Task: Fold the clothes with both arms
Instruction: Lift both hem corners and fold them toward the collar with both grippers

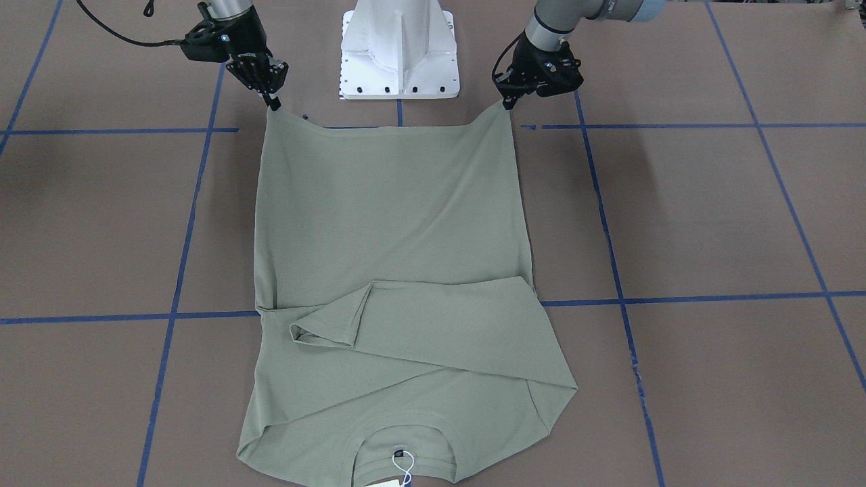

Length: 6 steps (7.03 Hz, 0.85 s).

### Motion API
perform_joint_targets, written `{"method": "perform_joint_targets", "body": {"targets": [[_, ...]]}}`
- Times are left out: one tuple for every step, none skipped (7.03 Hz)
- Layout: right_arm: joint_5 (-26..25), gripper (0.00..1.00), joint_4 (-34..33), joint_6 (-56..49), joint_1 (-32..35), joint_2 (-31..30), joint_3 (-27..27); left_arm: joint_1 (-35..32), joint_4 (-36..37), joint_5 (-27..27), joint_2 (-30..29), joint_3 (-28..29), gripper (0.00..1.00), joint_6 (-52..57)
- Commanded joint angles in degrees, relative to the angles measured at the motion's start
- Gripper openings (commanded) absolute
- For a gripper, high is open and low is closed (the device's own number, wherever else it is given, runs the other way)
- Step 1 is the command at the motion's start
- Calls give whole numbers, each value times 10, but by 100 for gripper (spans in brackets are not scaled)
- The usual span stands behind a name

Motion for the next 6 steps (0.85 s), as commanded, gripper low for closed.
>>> {"method": "perform_joint_targets", "body": {"targets": [[19,0,0,12,-3,-39,55,1,-1,-32,-6,-57,0,-53],[18,0,0,12,12,-35,65,-7,1,-28,-18,-49,0,-76],[21,0,0,7,41,-20,64,-56,1,-28,-50,-44,0,-72],[38,0,-2,-1,86,12,57,-107,0,-28,-80,-23,0,-62],[93,0,-2,-47,152,29,41,-164,1,-29,-98,-5,0,-23],[133,0,-2,-90,210,71,2,-202,1,-29,-101,12,0,23]]}}
